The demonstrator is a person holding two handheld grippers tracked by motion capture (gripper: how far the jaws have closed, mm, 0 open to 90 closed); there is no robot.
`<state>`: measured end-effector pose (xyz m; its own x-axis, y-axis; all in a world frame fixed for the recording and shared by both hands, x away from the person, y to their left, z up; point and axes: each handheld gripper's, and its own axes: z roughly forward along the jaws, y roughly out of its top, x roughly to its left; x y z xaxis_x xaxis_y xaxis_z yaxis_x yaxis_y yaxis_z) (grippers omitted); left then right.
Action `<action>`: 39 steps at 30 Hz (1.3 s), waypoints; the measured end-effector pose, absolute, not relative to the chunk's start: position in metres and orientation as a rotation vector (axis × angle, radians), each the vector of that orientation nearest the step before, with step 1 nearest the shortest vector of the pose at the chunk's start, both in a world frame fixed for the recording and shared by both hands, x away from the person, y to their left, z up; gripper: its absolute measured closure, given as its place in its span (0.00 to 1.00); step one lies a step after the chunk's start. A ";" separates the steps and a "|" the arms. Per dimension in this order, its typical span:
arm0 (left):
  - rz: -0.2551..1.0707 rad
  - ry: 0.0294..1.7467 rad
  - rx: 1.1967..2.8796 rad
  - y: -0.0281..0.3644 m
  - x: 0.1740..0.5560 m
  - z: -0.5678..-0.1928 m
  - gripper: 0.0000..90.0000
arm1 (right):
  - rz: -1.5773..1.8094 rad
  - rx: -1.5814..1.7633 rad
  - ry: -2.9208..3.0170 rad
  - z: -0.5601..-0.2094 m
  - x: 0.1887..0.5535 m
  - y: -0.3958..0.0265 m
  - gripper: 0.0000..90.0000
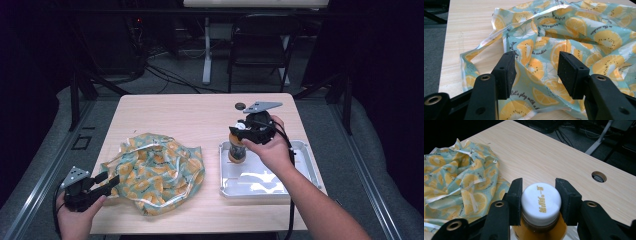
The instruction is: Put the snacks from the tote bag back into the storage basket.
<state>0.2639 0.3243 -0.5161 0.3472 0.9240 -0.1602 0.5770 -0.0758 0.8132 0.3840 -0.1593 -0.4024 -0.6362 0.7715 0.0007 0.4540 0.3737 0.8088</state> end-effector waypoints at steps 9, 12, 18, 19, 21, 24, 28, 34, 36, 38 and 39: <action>0.518 1.333 1.761 0.325 0.264 -0.516 0.54 | 1.128 1.060 2.271 -0.414 0.393 -0.154 0.65; 0.519 1.333 1.762 0.325 0.264 -0.516 0.54 | 1.130 1.068 2.267 -0.419 0.397 -0.153 0.65; 0.519 1.334 1.761 0.325 0.264 -0.516 0.54 | 1.121 1.091 2.262 -0.425 0.403 -0.153 0.65; 0.519 1.334 1.761 0.325 0.264 -0.516 0.54 | 1.126 1.095 2.257 -0.427 0.405 -0.153 0.65; 0.519 1.334 1.762 0.325 0.264 -0.516 0.54 | 1.117 1.101 2.258 -0.429 0.407 -0.153 0.65; 0.520 1.334 1.761 0.326 0.264 -0.516 0.54 | 1.112 1.113 2.258 -0.433 0.409 -0.153 0.65; 0.519 1.336 1.760 0.326 0.264 -0.517 0.54 | 1.104 1.112 2.262 -0.437 0.412 -0.150 0.65; 0.518 1.335 1.761 0.325 0.264 -0.517 0.54 | 1.104 1.116 2.269 -0.440 0.417 -0.147 0.65; 0.519 1.333 1.762 0.325 0.264 -0.517 0.54 | 1.102 1.115 2.269 -0.441 0.418 -0.146 0.65; 0.519 1.333 1.761 0.325 0.264 -0.517 0.54 | 1.093 1.113 2.276 -0.442 0.419 -0.145 0.65; 0.519 1.334 1.760 0.325 0.264 -0.517 0.54 | 1.093 1.115 2.273 -0.442 0.420 -0.144 0.65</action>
<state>0.2638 0.3254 -0.5168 0.3459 0.9247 -0.1588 0.5742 -0.0748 0.8153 0.4197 -0.1444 -0.4423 -0.6122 0.7907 -0.0002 0.4937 0.3824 0.7810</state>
